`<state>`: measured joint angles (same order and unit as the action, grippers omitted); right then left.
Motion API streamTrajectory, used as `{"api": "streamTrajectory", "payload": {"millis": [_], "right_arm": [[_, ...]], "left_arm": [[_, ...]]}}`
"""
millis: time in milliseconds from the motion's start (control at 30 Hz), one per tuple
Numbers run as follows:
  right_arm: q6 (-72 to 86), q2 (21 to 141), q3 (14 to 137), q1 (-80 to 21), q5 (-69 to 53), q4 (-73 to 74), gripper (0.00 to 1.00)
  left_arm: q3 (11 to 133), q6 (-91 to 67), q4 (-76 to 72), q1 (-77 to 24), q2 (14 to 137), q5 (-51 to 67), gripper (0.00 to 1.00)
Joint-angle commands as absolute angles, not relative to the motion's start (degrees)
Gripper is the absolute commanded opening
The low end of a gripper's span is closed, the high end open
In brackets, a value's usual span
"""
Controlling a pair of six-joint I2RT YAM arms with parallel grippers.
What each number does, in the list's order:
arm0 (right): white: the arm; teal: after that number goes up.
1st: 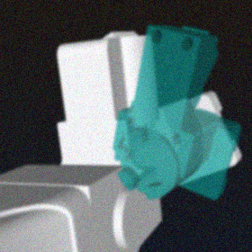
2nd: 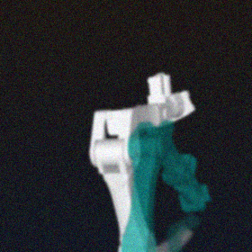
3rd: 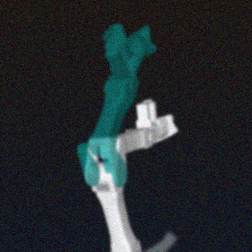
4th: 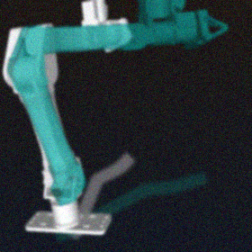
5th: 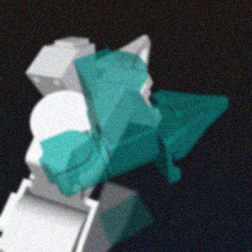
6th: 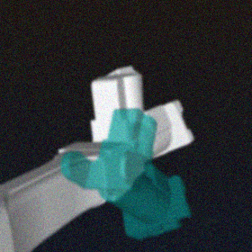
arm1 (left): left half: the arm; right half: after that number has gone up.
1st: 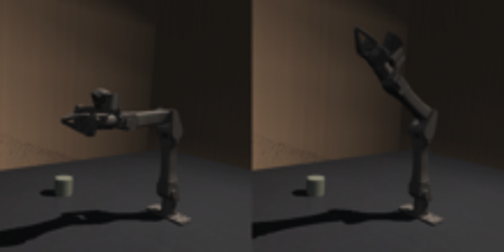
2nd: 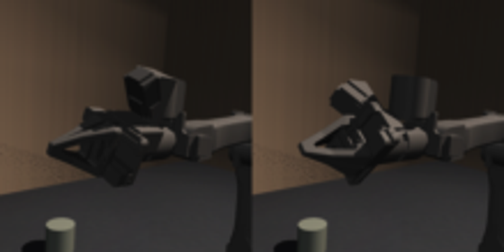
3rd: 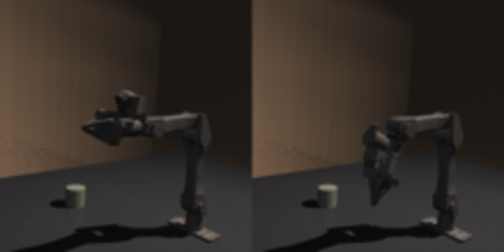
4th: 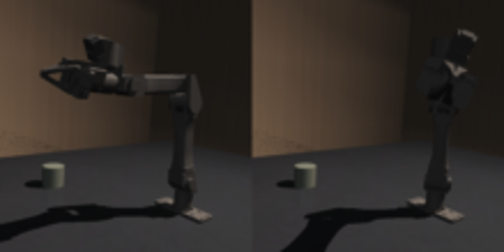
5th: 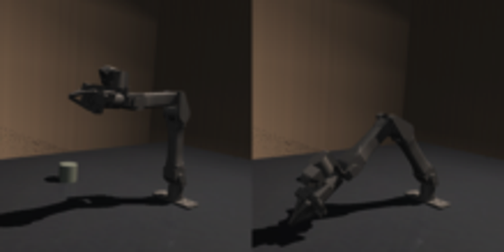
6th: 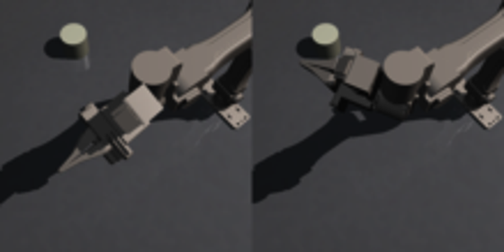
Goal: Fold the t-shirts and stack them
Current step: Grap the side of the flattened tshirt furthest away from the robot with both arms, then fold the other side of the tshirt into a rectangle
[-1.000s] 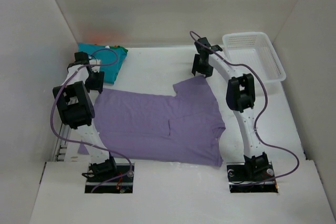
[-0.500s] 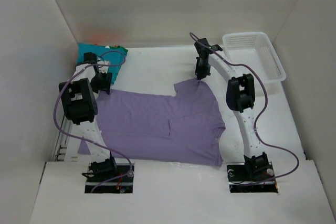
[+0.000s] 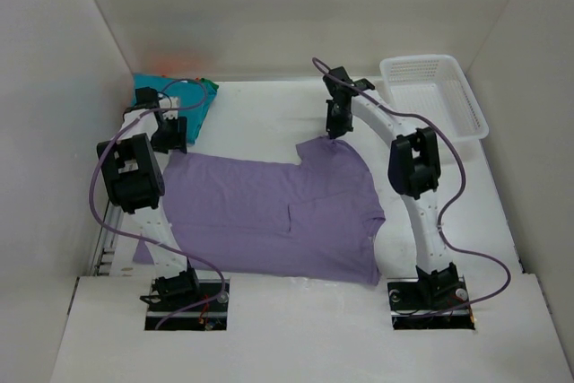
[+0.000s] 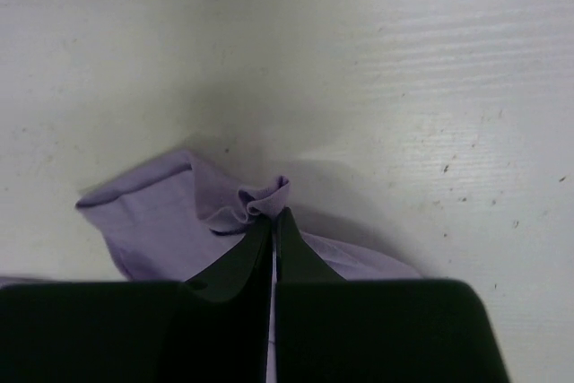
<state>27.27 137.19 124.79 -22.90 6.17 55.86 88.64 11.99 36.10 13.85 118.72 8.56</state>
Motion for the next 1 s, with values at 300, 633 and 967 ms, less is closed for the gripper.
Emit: {"api": "streamTrajectory", "payload": {"millis": [300,633,967], "right_arm": [[26.46,126.74,118.21,-23.68,6.42,48.78,0.0],[26.98,118.75,108.47,-25.62,6.24,45.01,0.0],[31.54,100.74,86.69,-31.5,8.34,38.41,0.0]], "left_arm": [[94.57,8.7,38.49,13.67,124.89,8.44,0.48],[88.61,12.12,41.22,13.67,121.57,13.09,0.0],[75.86,23.72,32.97,14.81,98.99,13.19,0.0]]}}
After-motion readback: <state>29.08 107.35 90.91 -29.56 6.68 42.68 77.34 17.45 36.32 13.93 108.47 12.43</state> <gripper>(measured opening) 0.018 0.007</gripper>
